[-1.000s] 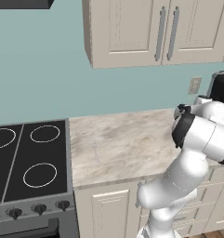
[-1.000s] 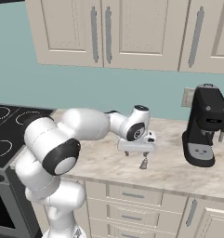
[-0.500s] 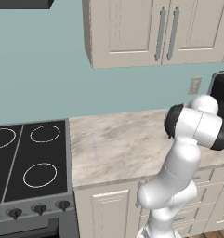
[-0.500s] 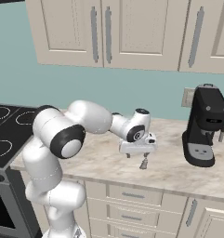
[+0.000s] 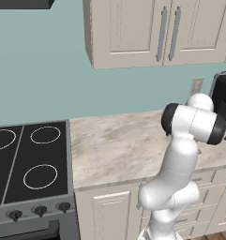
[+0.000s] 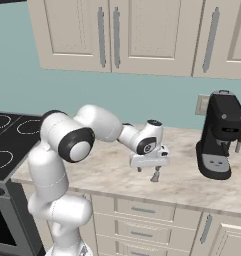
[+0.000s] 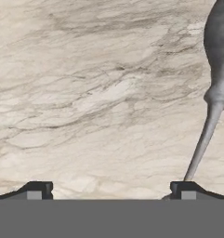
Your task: Take the fork and place it on the left side of the plate. Then take the spoon and place it on the right side of the plate. Make sure they're directly next to the plate.
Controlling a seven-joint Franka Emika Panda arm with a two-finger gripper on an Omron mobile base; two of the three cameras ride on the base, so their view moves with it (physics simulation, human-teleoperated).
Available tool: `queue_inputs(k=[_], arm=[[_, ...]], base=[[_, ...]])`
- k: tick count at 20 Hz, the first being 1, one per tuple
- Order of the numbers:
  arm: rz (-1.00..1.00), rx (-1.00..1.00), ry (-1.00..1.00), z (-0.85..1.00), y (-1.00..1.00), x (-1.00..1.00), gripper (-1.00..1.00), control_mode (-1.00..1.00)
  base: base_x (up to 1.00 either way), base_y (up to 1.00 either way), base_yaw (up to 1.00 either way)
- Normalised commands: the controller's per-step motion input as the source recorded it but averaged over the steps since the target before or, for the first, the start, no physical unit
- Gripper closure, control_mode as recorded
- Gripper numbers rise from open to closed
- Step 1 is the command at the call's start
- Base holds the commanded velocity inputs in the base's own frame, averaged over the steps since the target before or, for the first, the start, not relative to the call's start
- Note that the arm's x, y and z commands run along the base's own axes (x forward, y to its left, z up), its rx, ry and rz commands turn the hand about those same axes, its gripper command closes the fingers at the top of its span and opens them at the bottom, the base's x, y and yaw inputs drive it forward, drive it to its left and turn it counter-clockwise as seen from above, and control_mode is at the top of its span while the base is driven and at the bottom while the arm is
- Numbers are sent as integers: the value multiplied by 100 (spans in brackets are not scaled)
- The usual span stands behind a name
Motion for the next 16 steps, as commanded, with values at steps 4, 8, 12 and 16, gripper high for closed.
queue_inputs(k=[4, 8, 12, 16], arm=[[0, 0, -4, 5, -28, -8, -100, -100], [0, 0, 0, 5, -16, 5, -100, -100], [2, 2, 0, -1, -6, 31, -100, -100], [5, 4, 0, -12, -8, 36, -100, -100]], base=[[0, 0, 0], [0, 0, 0], [0, 0, 0], [0, 0, 0]])
